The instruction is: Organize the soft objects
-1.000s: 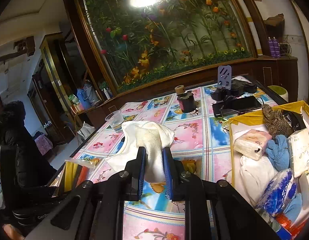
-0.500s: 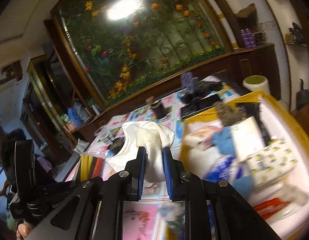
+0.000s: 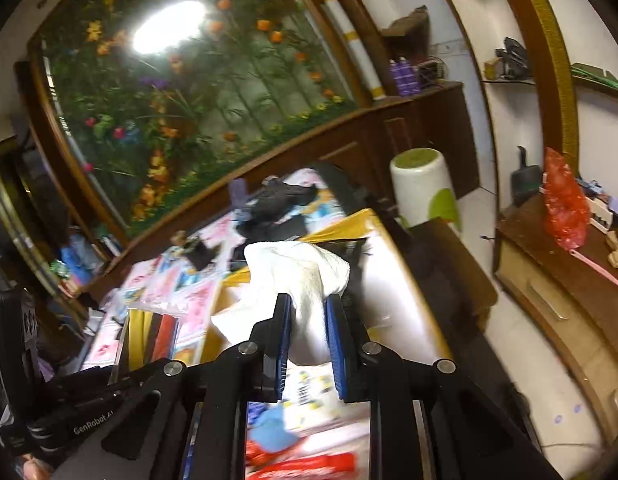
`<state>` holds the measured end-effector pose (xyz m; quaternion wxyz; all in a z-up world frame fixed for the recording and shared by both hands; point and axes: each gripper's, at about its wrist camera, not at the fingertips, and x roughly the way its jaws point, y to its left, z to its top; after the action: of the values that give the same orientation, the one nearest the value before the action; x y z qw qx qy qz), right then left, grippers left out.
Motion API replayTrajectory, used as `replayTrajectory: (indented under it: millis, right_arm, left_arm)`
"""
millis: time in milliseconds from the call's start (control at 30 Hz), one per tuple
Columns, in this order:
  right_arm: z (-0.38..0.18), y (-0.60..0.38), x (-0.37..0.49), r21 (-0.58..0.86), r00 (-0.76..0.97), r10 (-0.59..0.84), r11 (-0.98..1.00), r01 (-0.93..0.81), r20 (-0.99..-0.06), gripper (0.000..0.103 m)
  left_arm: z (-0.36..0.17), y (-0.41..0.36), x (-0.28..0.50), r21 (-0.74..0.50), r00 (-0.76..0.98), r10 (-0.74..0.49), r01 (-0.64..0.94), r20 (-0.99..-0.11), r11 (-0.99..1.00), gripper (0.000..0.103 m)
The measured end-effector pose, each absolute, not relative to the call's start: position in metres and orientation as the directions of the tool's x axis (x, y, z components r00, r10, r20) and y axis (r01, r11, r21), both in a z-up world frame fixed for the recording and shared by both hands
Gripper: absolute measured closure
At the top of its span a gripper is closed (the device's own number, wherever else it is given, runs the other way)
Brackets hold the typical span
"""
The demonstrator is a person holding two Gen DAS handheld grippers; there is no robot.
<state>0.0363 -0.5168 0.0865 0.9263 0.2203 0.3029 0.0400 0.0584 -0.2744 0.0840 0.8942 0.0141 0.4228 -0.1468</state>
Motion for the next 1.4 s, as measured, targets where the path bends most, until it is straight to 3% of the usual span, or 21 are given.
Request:
replayTrajectory:
  millis: [400,433,567,600,633,800,1000,1067,1400]
  right_arm:
    - [0.06,-0.526,0.077,0.359,0.719,0.147,0.921,0.15,-0.679,0.081]
    - [0.06,-0.525,0.076,0.349,0.72,0.14,0.925,0.149,-0.68,0.079]
    - [0.066,-0.517,0.063,0.312,0.739,0.098,0.937,0.158,-0.667,0.045]
    - [0.068,-0.516,0.059,0.299,0.747,0.079,0.94,0.164,-0.66,0.041]
    - [0.072,-0.517,0.054,0.288,0.755,0.066,0.943,0.167,-0.652,0.04]
    - [0.087,-0.518,0.033,0.309,0.789,0.067,0.938,0.16,-0.611,0.038]
    - [0.111,-0.497,0.008,0.359,0.833,0.148,0.931,0.065,-0.533,0.035]
    - [0.117,-0.48,0.001,0.356,0.838,0.174,0.934,0.025,-0.517,0.029]
    - [0.122,-0.373,-0.016,0.311,0.783,0.327,0.933,-0.179,-0.529,0.024]
  left_arm:
    - [0.043,-0.308,0.09,-0.124,0.543,-0.288,0.318,-0.789,0.94,0.071]
    - [0.042,-0.31,0.093,-0.125,0.538,-0.287,0.317,-0.793,0.94,0.069]
    - [0.038,-0.317,0.096,-0.141,0.516,-0.306,0.334,-0.8,0.932,0.058]
    - [0.036,-0.319,0.096,-0.15,0.506,-0.317,0.343,-0.802,0.927,0.049]
    - [0.035,-0.32,0.095,-0.152,0.501,-0.321,0.348,-0.804,0.925,0.044]
    - [0.047,-0.316,0.079,-0.177,0.51,-0.366,0.381,-0.778,0.908,0.044]
    - [0.076,-0.285,0.043,-0.19,0.58,-0.398,0.386,-0.711,0.903,0.035]
    - [0.084,-0.268,0.029,-0.18,0.606,-0.393,0.383,-0.691,0.906,0.031]
    - [0.096,-0.157,-0.025,-0.171,0.7,-0.308,0.261,-0.645,0.95,0.027]
